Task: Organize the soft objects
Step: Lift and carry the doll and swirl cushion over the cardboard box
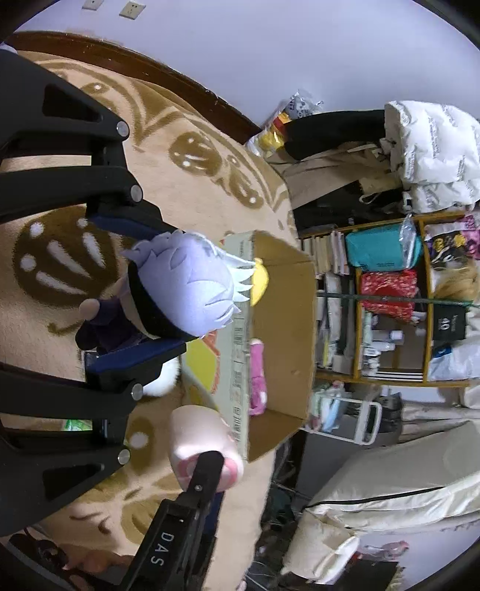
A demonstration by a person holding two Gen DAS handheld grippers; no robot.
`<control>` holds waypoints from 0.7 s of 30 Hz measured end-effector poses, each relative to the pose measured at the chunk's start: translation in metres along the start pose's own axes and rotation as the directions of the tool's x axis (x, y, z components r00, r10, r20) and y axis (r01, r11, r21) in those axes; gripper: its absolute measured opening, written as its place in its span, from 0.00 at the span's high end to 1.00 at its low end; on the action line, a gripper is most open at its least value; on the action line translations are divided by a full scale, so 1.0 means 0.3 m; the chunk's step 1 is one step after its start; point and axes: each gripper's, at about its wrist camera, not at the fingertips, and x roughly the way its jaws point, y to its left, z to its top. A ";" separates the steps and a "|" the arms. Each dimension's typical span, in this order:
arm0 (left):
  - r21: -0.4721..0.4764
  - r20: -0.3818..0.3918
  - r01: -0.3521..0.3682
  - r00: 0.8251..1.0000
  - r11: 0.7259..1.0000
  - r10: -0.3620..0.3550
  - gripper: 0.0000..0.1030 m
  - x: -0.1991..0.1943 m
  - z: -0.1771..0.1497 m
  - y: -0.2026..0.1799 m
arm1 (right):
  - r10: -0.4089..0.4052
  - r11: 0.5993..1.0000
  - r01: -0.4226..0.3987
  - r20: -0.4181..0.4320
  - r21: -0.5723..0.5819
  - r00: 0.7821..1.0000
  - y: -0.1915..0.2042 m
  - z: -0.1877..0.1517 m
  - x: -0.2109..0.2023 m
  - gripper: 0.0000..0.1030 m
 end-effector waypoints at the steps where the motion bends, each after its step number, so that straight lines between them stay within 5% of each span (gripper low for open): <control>1: -0.005 0.012 -0.002 1.000 1.000 0.002 0.51 -0.010 0.004 0.003 | 0.005 1.000 -0.006 0.004 0.009 1.000 -0.004 0.001 -0.005 0.59; 12: -0.035 0.162 -0.039 0.986 0.999 0.044 0.51 -0.105 0.144 0.068 | 0.039 0.997 -0.045 0.106 0.056 0.994 -0.024 0.097 -0.086 0.59; 21: -0.003 0.232 -0.063 0.971 0.998 0.062 0.51 -0.053 0.308 0.081 | 0.017 1.000 -0.018 0.180 0.005 0.984 -0.014 0.267 -0.085 0.59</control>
